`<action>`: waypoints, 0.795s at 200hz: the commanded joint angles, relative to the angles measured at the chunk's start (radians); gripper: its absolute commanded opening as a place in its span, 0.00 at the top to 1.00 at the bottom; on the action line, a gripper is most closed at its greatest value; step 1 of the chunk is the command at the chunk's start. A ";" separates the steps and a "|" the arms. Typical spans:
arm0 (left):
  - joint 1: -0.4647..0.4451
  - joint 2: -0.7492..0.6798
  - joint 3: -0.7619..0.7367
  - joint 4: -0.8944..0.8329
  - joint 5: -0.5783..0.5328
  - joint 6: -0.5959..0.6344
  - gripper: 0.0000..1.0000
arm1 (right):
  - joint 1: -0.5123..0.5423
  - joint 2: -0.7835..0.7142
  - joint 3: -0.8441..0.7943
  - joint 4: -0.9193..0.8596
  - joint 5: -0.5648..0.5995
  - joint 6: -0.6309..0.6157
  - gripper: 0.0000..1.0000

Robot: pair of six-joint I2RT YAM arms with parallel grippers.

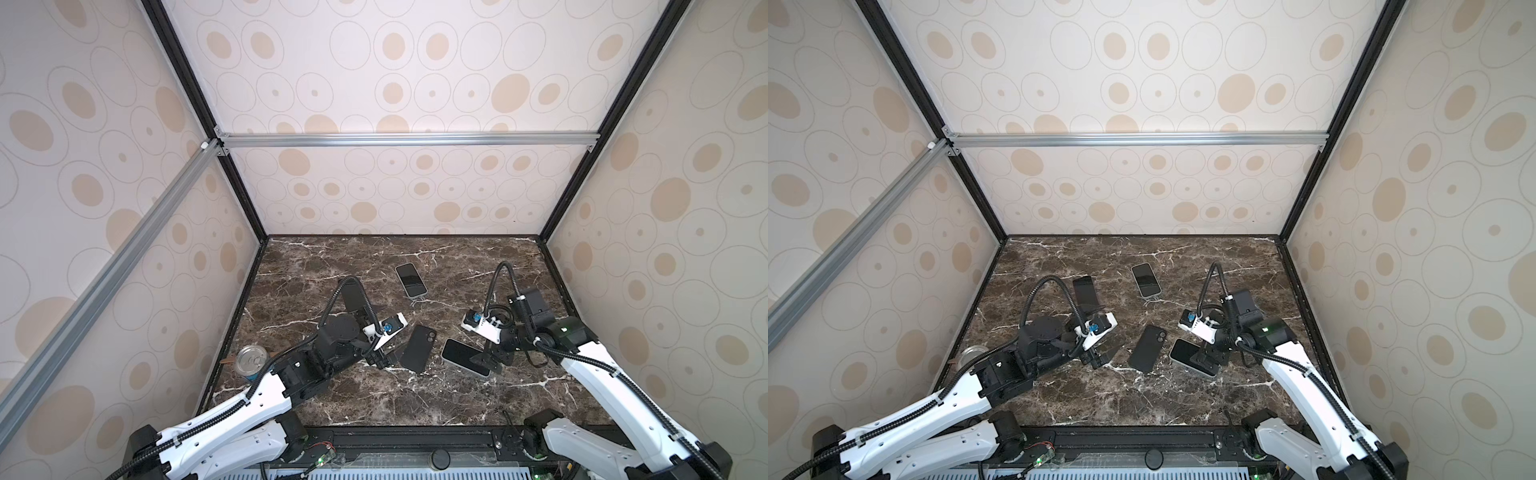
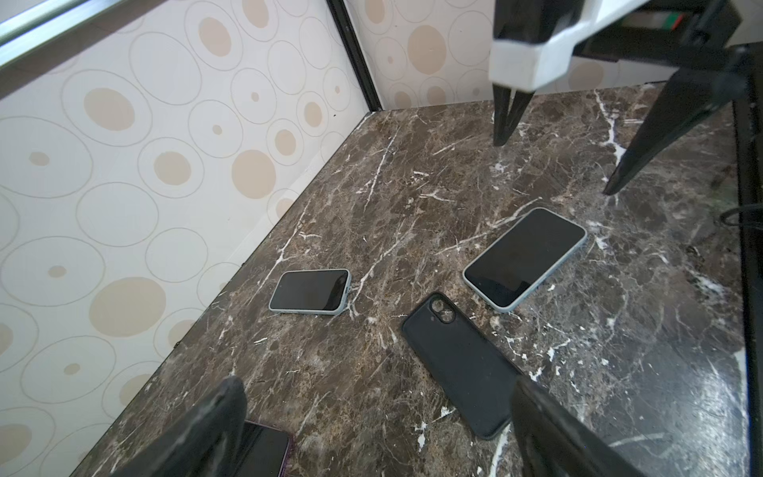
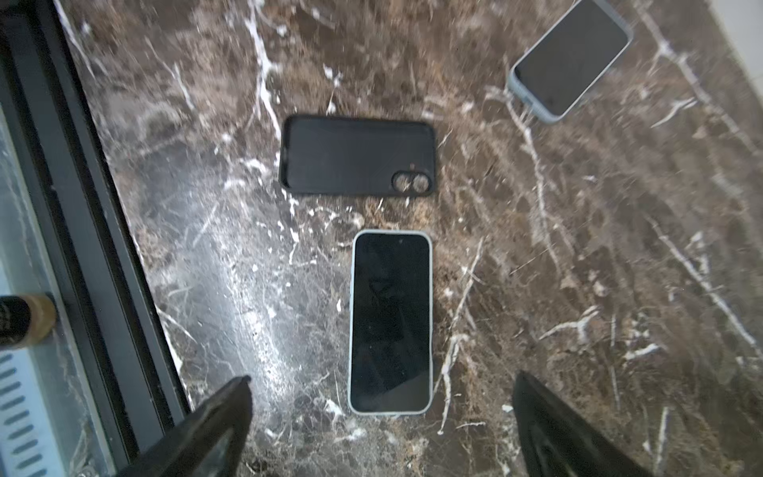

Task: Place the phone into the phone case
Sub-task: 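Lower the right gripper onto the cased phone and grasp it while left gripper withdraws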

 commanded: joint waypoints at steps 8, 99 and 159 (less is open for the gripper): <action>0.004 0.003 -0.037 0.017 0.033 0.119 0.01 | 0.021 0.064 -0.055 0.077 0.116 0.018 0.00; 0.003 0.014 -0.073 0.018 -0.002 0.156 0.01 | 0.029 0.258 -0.110 0.223 0.190 0.083 0.00; 0.003 0.019 -0.078 0.020 -0.001 0.160 0.01 | 0.030 0.384 -0.112 0.256 0.214 0.094 0.00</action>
